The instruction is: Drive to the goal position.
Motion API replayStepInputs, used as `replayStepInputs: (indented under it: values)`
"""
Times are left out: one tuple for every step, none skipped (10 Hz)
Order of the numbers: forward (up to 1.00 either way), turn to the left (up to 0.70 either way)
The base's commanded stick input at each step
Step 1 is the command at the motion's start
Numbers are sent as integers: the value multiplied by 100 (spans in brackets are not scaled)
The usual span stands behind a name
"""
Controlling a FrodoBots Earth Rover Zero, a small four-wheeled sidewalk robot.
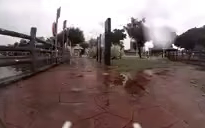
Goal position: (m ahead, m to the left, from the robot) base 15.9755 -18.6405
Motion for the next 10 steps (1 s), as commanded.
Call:
replayStepInputs:
  values:
    - [0, -50]
    - [0, -50]
    - [0, -50]
    - [0, -50]
    - [0, -50]
    - [0, -50]
    - [0, -50]
    - [0, -50]
    - [0, -13]
    - [0, 0]
